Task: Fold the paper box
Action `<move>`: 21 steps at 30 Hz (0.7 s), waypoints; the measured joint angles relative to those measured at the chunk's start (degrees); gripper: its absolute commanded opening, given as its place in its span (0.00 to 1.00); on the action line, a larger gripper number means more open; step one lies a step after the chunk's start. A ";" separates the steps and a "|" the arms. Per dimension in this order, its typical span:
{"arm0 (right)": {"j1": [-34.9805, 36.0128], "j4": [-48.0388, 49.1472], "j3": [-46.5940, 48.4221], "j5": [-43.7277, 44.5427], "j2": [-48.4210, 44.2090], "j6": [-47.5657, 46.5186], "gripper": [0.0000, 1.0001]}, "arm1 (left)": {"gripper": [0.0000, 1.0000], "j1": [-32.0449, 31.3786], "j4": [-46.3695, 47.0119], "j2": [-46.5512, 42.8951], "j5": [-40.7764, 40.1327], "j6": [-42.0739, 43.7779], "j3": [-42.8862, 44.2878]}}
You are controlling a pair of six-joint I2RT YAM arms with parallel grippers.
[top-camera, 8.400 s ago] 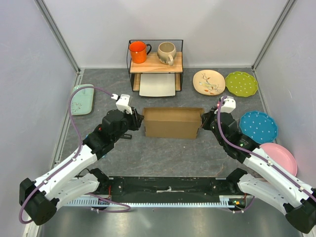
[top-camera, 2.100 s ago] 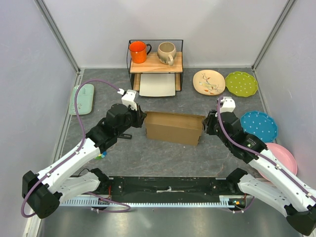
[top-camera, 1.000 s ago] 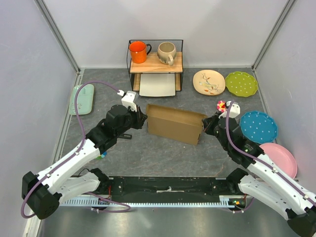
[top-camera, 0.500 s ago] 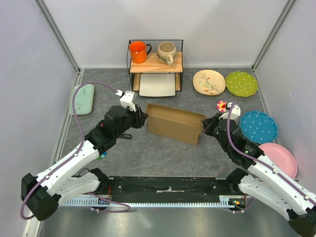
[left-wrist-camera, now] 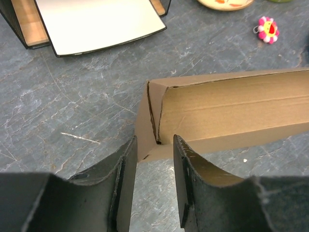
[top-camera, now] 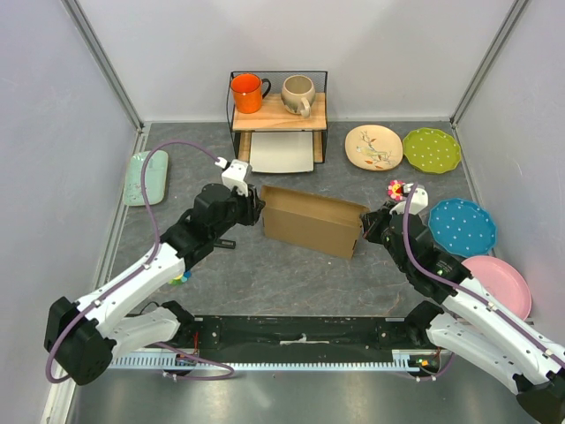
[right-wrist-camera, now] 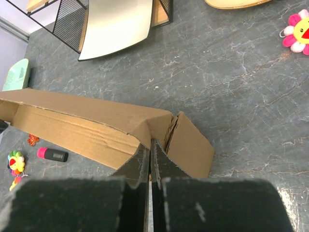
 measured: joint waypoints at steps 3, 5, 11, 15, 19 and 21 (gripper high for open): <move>0.02 0.07 -0.02 -0.17 0.00 -0.22 0.00 | 0.39 0.59 0.57 2.08 0.17 0.63 0.00; 0.02 0.20 -0.07 -0.20 0.02 -0.31 0.00 | 0.36 1.14 1.64 3.28 1.01 0.90 0.07; 0.02 0.59 -0.07 -0.35 0.31 -0.66 0.00 | 0.25 2.36 4.07 5.35 2.49 1.51 0.76; 0.02 1.16 -0.07 -0.57 0.79 -1.01 0.00 | 0.16 3.17 5.40 5.64 3.63 1.68 0.76; 0.09 2.21 -0.07 -0.57 1.62 -1.70 0.00 | 0.02 3.61 7.48 5.62 4.50 1.77 0.52; 0.15 2.84 -0.04 -0.50 2.12 -2.21 0.00 | 0.02 3.76 9.31 5.25 4.52 1.86 -0.68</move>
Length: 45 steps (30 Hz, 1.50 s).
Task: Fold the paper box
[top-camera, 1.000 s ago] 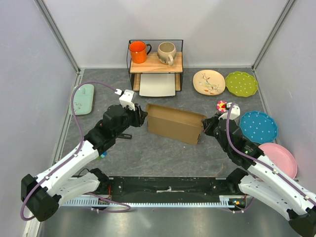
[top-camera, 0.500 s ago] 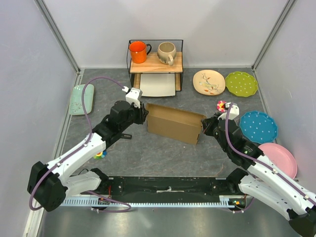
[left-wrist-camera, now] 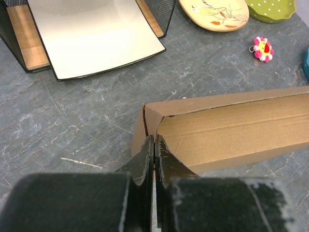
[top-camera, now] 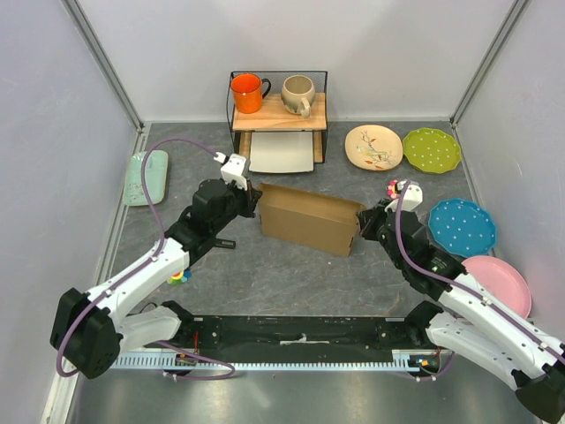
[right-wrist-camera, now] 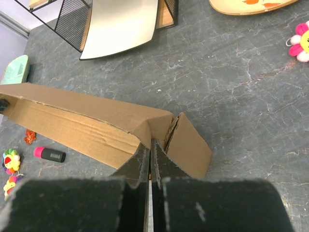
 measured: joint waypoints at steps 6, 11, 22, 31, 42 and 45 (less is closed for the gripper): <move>0.24 4.22 -0.04 0.28 3.17 -2.05 0.00 | 0.02 0.09 3.04 -5.60 -1.46 0.00 -5.62; 0.59 10.69 0.24 -0.09 8.31 -3.89 0.00 | 0.02 0.02 1.99 -13.22 -4.92 -0.07 -10.25; 0.90 17.86 5.18 -0.96 19.12 -6.95 0.19 | 0.02 0.04 -2.19 -19.19 -12.66 0.24 -11.19; 1.14 9.18 5.66 -0.24 16.09 -8.63 0.47 | 0.02 -0.07 -0.50 -15.65 -13.73 0.46 -10.95; 1.27 1.97 9.27 0.35 16.04 -11.28 0.49 | 0.02 -0.33 -0.42 -14.64 -13.66 0.48 -10.34; 1.27 1.20 10.25 0.35 16.61 -11.98 0.51 | 0.02 -0.33 -0.46 -14.45 -13.66 0.48 -10.19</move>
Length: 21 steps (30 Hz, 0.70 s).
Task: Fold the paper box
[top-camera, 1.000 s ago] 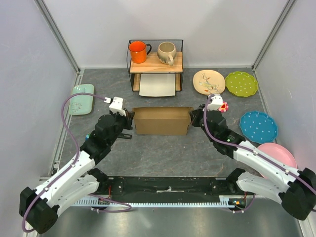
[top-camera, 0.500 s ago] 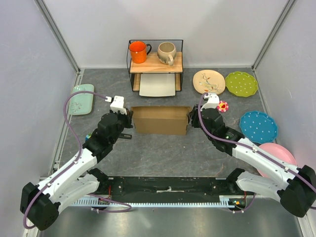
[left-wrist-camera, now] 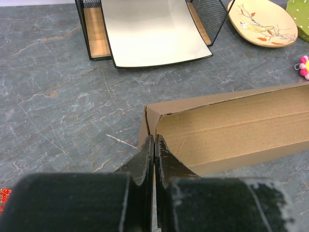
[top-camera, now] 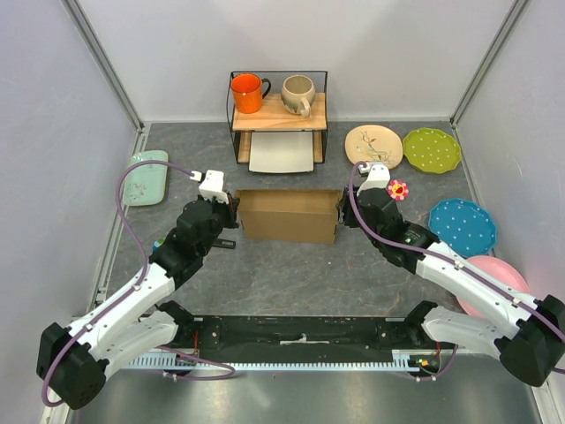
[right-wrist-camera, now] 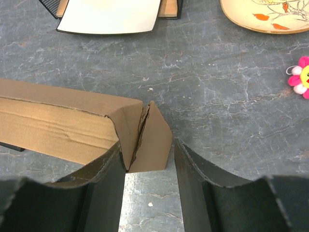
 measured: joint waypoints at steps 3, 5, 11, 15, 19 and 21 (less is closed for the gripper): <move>-0.02 -0.79 1.05 0.07 0.44 -0.61 0.53 | 0.02 0.02 -0.17 0.37 -0.09 0.02 0.31; -0.02 -1.31 1.60 0.20 0.50 -0.90 0.56 | 0.02 0.02 -0.31 0.48 -0.09 0.02 0.39; -0.20 -1.64 2.03 0.39 0.50 -1.29 0.65 | 0.02 0.04 -0.37 0.48 -0.48 0.00 0.42; -0.37 -1.64 2.21 0.31 0.50 -1.27 0.65 | 0.02 0.15 -0.68 0.48 -0.50 0.00 0.66; -0.42 -1.25 2.21 0.13 0.02 -1.22 0.59 | 0.02 0.33 -1.27 0.46 -0.48 -0.02 1.01; -0.42 -0.83 2.21 0.00 -0.42 -1.27 0.53 | 0.02 0.33 -1.60 0.46 -0.48 -0.04 1.25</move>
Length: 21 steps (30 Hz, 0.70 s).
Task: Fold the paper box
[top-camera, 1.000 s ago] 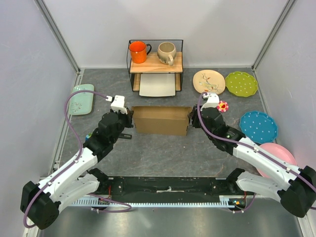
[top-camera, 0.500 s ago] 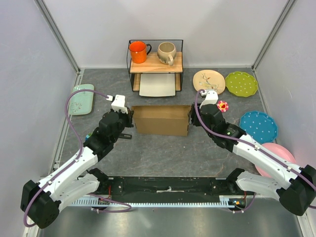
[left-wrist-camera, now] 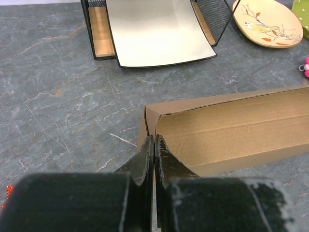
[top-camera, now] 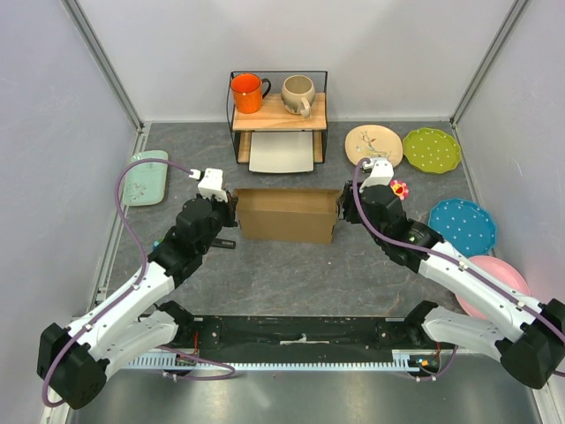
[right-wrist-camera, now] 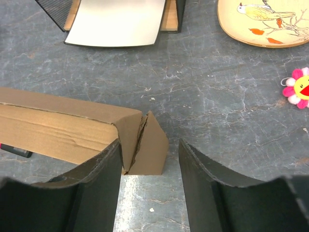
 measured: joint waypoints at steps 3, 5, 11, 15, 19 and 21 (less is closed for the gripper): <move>0.00 0.55 0.15 -0.44 -0.13 -0.26 0.45 | 0.02 -0.02 -0.26 -0.20 0.09 0.00 0.31; 0.02 0.81 0.22 -1.11 -0.11 -0.33 0.42 | 0.02 -0.02 -0.37 -0.37 0.17 -0.02 0.39; 0.00 1.51 0.74 -2.14 1.31 -0.83 0.33 | 0.02 0.00 -1.01 -0.92 0.39 -0.52 0.46; 0.02 1.92 0.74 -2.71 1.51 -1.20 0.23 | 0.02 -0.02 -1.40 -1.20 0.50 -0.79 0.46; 0.02 2.34 0.72 -3.15 1.51 -1.46 0.06 | 0.02 -0.02 -1.42 -1.22 1.20 -1.25 0.46; 0.02 2.78 0.48 -3.19 1.42 -1.42 0.00 | 0.02 -0.02 -1.40 -1.22 1.55 -1.51 0.46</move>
